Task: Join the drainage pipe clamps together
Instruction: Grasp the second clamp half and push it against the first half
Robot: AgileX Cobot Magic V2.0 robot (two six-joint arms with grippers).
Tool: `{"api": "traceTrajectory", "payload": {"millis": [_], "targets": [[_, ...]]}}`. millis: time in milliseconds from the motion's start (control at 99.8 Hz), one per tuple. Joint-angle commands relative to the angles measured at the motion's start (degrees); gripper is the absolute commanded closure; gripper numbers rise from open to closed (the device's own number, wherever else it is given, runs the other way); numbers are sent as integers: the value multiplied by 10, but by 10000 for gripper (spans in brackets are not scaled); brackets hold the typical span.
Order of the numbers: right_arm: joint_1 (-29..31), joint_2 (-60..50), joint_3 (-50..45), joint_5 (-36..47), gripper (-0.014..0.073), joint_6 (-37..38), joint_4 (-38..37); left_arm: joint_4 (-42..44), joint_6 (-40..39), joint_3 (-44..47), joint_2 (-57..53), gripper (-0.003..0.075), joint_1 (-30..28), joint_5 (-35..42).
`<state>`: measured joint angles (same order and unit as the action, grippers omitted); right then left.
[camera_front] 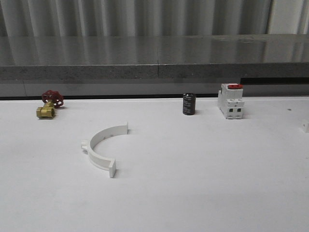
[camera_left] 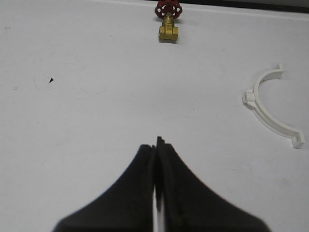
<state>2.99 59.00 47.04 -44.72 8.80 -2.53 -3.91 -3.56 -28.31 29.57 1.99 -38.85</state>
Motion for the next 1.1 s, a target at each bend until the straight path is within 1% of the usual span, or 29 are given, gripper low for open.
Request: {"api": "traceTrajectory", "payload": {"millis": [0, 90, 210, 311, 391, 501, 601, 752, 942, 1092], "targets": [[2, 26, 57, 4, 34, -6, 0, -6, 0, -16, 0, 741, 4, 35], [2, 74, 104, -5, 34, -19, 0, -6, 0, -16, 0, 741, 4, 35], [4, 139, 156, -38, 34, -61, 0, -6, 0, -16, 0, 741, 4, 35], [25, 189, 180, -30, 34, -81, 9, -6, 0, -16, 0, 741, 4, 35], [54, 224, 193, -13, 34, -97, 18, -6, 0, -16, 0, 741, 4, 35], [89, 266, 199, -3, 34, -130, 38, -6, 0, -16, 0, 741, 4, 35], [108, 296, 199, 8, 34, -151, 55, -6, 0, -16, 0, 741, 4, 35], [111, 342, 199, 26, 34, -178, 64, -6, 0, -16, 0, 741, 4, 35], [111, 395, 199, 44, 34, -184, 64, -6, 0, -16, 0, 741, 4, 35], [113, 424, 200, 76, 34, -185, 64, -6, 0, -16, 0, 741, 4, 35]]}}
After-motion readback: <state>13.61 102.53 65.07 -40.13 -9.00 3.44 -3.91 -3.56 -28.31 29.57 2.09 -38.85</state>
